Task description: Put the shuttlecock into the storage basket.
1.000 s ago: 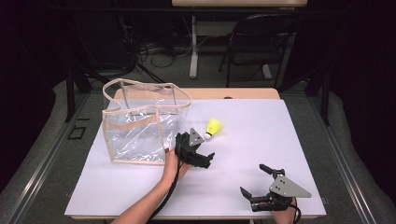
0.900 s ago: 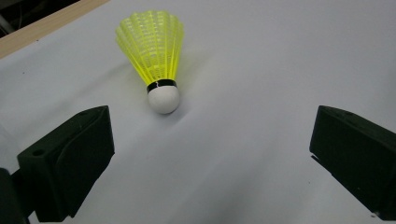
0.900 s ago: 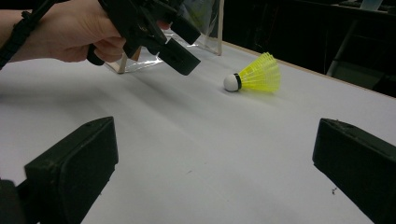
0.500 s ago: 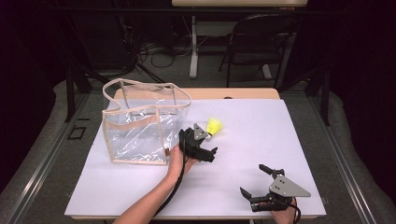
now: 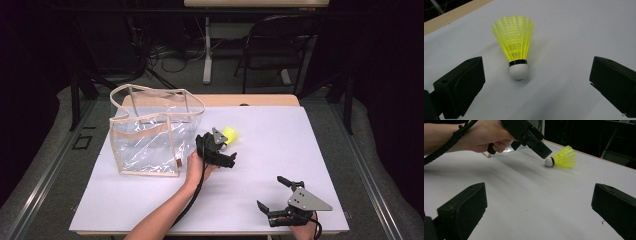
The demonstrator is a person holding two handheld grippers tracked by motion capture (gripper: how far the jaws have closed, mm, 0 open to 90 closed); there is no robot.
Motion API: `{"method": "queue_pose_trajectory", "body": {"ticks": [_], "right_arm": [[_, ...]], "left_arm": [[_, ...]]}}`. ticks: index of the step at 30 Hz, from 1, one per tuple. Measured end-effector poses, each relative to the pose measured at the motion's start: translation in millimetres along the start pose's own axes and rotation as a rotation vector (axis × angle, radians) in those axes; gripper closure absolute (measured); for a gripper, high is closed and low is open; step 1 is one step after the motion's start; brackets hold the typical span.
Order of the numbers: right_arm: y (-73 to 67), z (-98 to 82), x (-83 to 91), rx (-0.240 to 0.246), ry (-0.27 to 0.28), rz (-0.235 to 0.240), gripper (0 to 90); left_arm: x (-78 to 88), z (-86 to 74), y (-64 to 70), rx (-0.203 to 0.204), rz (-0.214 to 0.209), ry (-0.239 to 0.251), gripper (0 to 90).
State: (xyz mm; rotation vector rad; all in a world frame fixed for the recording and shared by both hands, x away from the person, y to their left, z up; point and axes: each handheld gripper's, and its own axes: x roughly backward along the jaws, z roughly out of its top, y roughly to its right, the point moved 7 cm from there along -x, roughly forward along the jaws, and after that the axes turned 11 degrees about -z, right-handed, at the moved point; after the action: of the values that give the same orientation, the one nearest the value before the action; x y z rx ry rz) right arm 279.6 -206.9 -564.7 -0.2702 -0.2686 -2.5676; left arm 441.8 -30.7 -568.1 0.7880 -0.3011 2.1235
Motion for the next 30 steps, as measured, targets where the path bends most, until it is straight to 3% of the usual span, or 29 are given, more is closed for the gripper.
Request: {"method": "queue_pose_trajectory", "body": {"ticks": [14, 20, 23, 30], "right_arm": [[-0.4, -0.6, -0.8, 0.003, -0.007, -0.002, 0.0], [-0.3, -0.7, -0.9, 0.005, -0.008, -0.002, 0.0], [-0.2, -0.9, -1.0, 0.006, -0.009, -0.002, 0.0], [-0.3, -1.6, -1.8, 0.002, -0.013, -0.003, 0.0]], "left_arm": [[-13.5, 3.7, -9.5, 0.03, 0.038, -0.024, 9.3], [-20.6, 4.7, -13.3, 0.047, 0.054, -0.036, 16.6], [-23.9, 3.1, -15.5, 0.043, 0.062, -0.064, 21.5], [-31.3, 2.6, -18.9, 0.085, 0.063, -0.083, 32.2]]}}
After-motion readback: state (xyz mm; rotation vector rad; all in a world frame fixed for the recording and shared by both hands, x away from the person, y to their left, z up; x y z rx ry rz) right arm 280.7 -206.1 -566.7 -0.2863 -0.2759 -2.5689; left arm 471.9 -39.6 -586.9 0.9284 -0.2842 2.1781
